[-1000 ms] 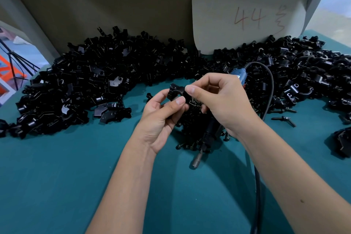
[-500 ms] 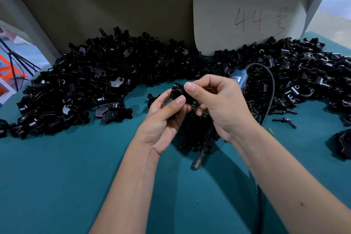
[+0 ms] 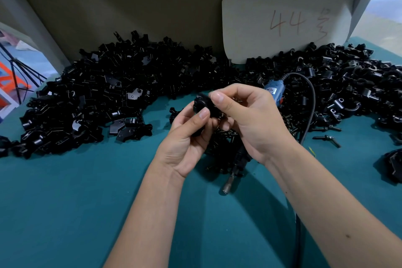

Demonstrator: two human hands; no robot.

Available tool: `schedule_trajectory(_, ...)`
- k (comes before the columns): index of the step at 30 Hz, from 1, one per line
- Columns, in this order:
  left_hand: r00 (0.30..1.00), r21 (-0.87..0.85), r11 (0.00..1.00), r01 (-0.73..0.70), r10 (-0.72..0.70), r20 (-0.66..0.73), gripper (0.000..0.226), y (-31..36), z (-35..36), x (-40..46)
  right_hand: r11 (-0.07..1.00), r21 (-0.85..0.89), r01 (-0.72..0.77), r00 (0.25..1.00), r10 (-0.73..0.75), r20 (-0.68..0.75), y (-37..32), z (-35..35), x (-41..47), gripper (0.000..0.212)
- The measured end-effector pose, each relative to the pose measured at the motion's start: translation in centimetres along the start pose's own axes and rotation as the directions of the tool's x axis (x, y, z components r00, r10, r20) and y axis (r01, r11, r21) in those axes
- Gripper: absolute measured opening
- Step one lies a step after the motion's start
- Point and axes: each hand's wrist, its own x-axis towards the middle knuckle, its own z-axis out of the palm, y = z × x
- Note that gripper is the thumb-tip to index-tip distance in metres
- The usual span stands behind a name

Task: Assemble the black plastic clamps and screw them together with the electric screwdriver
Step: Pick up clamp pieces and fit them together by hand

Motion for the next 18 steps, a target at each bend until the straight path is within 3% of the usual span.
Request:
schedule_trajectory(3,0.999,0.045,0.999,-0.009,0.007,0.035,0.069,-0.33,0.3,0.25,1.0,0.007,0.001,0.995,-0.001,-0.097,0.33,0.3,-0.07,0.027)
schedule_trajectory(4,0.999,0.046,0.999,-0.011,0.009,0.034,0.068,-0.45,0.35,0.28,1.0,0.006,0.009,0.995,-0.008,-0.102,0.49,0.21,-0.03,0.027)
schedule_trajectory(8,0.999,-0.03,0.999,-0.019,0.018,-0.037,0.012,-0.26,0.07,0.1,0.999,0.038,0.004,0.999,-0.005,0.032,0.37,0.12,0.09,0.009)
schedule_trajectory(10,0.998,-0.068,0.998,-0.009,0.005,-0.056,0.016,-0.04,-0.2,0.07,0.999,0.036,0.004,0.999,-0.006,0.034,0.4,0.16,0.06,0.013)
schedule_trajectory(14,1.0,0.027,1.0,-0.001,0.0,0.027,0.046,-0.13,0.08,-0.01,1.0,0.002,0.028,0.997,-0.027,-0.073,0.86,0.41,-0.02,0.02)
schedule_trajectory(17,1.0,0.013,1.0,-0.007,0.007,0.016,0.037,-0.06,0.09,0.02,0.999,-0.001,0.052,0.999,-0.052,0.0,0.87,0.39,-0.12,0.004)
schedule_trajectory(18,1.0,-0.014,1.0,-0.009,0.008,-0.008,0.03,0.03,-0.12,0.02,0.998,-0.012,0.066,0.997,-0.065,0.031,0.9,0.4,-0.1,0.009)
